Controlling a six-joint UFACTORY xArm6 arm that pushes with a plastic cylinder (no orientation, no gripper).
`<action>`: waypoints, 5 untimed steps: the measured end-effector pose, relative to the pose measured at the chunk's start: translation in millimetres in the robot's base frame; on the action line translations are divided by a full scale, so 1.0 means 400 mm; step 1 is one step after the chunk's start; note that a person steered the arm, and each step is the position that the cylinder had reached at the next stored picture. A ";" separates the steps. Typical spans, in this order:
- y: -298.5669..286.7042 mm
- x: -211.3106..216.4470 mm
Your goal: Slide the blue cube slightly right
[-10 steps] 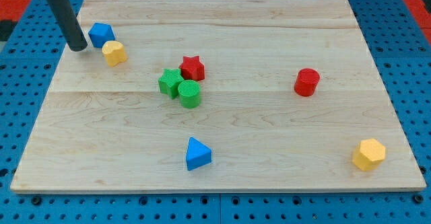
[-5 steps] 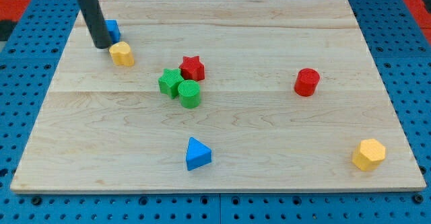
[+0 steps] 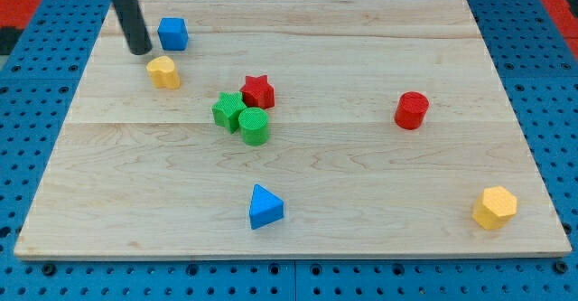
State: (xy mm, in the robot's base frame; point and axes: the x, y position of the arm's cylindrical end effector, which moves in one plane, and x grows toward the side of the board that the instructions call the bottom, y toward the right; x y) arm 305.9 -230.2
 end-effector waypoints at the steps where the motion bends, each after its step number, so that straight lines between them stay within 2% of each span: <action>1: 0.016 -0.047; 2: 0.073 -0.114; 3: 0.151 -0.114; 4: 0.165 -0.114; 5: 0.084 -0.111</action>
